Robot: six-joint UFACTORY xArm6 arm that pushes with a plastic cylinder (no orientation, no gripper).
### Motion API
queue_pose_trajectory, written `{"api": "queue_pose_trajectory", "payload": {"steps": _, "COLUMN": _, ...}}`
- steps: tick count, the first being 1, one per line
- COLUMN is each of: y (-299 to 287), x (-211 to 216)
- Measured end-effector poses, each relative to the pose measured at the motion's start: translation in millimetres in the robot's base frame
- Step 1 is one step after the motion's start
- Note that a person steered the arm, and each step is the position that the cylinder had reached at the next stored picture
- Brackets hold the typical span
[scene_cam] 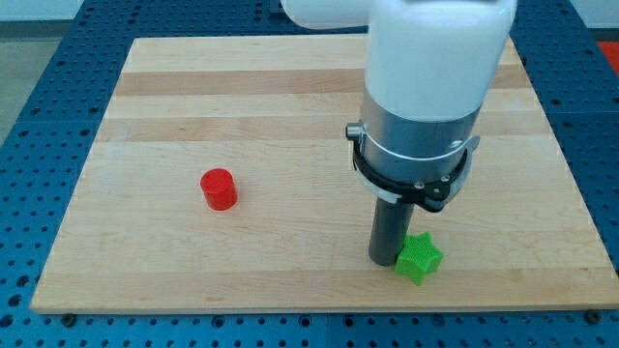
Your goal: Slide the red circle closer to the green star
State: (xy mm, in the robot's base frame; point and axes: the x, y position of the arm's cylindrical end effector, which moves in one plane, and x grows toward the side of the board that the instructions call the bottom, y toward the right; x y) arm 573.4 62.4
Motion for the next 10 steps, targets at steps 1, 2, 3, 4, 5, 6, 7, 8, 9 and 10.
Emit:
{"api": "queue_pose_trajectory", "payload": {"steps": 1, "y": -36.7, "x": -1.6}}
{"api": "queue_pose_trajectory", "payload": {"steps": 2, "y": -162.3, "x": -5.2}}
{"api": "queue_pose_trajectory", "payload": {"steps": 3, "y": -272.6, "x": -32.0}}
{"api": "queue_pose_trajectory", "payload": {"steps": 4, "y": -224.9, "x": -90.9}}
{"api": "queue_pose_trajectory", "payload": {"steps": 5, "y": -131.1, "x": -73.8}}
{"api": "queue_pose_trajectory", "payload": {"steps": 6, "y": -58.7, "x": -73.8}}
{"api": "queue_pose_trajectory", "payload": {"steps": 7, "y": -51.8, "x": -73.7}}
{"api": "queue_pose_trajectory", "payload": {"steps": 8, "y": -26.2, "x": -72.2}}
{"api": "queue_pose_trajectory", "payload": {"steps": 9, "y": -23.4, "x": -55.0}}
{"api": "queue_pose_trajectory", "payload": {"steps": 10, "y": -61.9, "x": -51.1}}
